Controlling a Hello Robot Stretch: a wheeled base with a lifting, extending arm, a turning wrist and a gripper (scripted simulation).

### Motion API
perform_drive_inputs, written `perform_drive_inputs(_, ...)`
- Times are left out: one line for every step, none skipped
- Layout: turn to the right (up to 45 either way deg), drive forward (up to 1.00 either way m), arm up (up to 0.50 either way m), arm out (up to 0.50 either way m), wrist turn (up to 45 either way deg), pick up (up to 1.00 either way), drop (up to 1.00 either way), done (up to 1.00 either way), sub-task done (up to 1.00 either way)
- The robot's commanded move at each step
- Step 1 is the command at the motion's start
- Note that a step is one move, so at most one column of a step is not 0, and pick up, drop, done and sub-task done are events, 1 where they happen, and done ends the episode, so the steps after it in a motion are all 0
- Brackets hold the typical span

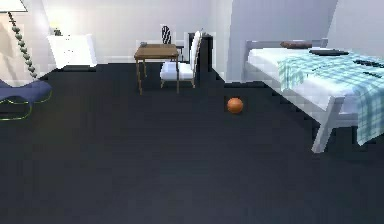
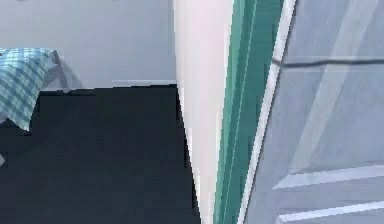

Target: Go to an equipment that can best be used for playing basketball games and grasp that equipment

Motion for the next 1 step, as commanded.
perform_drive_inputs(0.0, 1.0, 0.0, 0.0, 0.0, 0.0, 0.0, 0.0, 0.0)
